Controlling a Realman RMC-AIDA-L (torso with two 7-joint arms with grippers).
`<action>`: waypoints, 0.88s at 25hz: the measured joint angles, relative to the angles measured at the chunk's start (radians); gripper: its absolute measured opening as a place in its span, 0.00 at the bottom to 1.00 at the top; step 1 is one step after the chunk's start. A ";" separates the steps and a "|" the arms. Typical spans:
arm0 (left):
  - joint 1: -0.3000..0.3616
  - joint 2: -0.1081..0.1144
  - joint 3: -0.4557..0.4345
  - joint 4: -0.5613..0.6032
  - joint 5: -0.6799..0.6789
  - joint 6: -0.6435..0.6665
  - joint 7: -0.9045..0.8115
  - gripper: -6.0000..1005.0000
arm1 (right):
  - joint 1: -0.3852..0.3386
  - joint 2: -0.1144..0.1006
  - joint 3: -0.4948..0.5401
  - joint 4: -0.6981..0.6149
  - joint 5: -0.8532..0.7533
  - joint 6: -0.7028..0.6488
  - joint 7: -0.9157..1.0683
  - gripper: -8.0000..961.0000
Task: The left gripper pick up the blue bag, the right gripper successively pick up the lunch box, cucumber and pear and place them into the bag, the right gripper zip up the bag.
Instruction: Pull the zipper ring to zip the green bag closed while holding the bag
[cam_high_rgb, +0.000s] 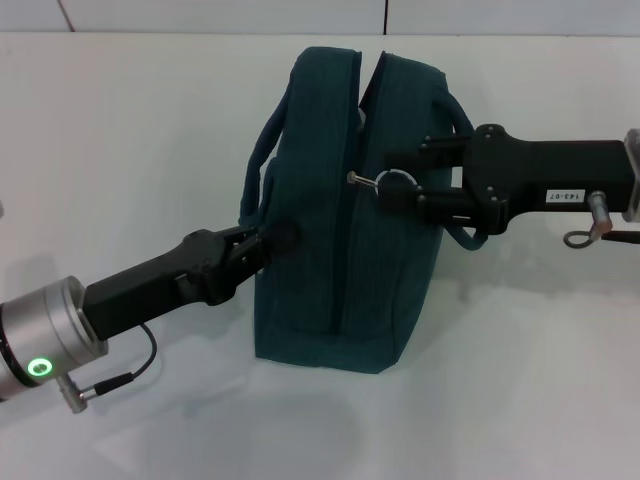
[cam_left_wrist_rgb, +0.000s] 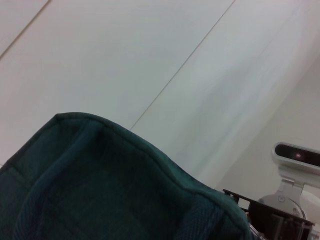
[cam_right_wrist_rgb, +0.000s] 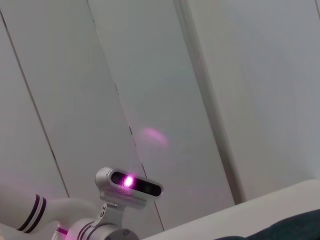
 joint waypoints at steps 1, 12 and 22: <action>0.000 0.000 0.000 0.000 0.000 0.000 0.000 0.06 | 0.000 0.000 0.000 0.001 0.000 0.001 0.000 0.45; -0.008 0.000 -0.001 0.000 -0.004 -0.001 0.002 0.06 | 0.012 0.003 -0.001 -0.013 -0.052 0.006 0.023 0.42; -0.009 0.000 -0.002 0.000 -0.007 -0.003 0.006 0.06 | 0.012 0.003 0.006 -0.022 -0.051 0.016 0.019 0.40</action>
